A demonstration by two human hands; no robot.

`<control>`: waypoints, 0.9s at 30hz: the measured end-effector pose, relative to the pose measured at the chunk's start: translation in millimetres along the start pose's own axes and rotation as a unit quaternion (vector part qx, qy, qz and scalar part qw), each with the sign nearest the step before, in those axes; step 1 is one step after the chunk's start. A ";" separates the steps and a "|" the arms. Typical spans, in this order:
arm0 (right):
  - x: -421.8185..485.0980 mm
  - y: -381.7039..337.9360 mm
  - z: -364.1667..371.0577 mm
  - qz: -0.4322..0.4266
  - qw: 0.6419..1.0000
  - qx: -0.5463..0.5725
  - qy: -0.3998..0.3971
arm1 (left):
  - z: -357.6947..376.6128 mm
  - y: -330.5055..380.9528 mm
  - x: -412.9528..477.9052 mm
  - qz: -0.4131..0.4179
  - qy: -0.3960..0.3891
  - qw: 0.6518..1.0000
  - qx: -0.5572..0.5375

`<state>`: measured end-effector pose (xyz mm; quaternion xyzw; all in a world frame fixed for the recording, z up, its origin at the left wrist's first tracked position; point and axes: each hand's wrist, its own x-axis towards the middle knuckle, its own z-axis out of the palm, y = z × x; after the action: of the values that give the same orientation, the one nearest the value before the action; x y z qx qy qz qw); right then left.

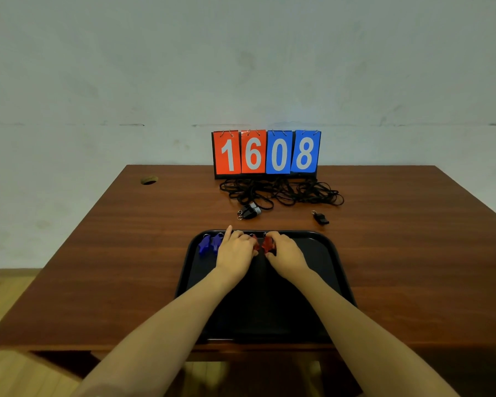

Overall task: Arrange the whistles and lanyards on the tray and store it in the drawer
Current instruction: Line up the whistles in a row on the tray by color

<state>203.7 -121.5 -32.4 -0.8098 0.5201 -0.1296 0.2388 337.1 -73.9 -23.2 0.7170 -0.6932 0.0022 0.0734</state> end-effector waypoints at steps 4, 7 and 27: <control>0.4 0.4 1.7 -0.007 1.000 -0.007 -0.004 | 0.3 -0.9 0.7 0.006 -0.001 1.000 0.007; 0.6 1.3 1.4 -0.006 1.000 -0.004 -0.004 | 0.2 -0.9 0.5 0.012 -0.002 1.000 0.009; 2.8 15.0 -33.5 0.000 0.999 0.009 0.035 | -18.3 -4.3 15.5 0.026 0.051 0.995 -0.083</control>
<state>177.9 -137.6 -11.8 -0.8024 0.5269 -0.1628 0.2281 343.8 -87.2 -3.9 0.6894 -0.7045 -0.0173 0.1679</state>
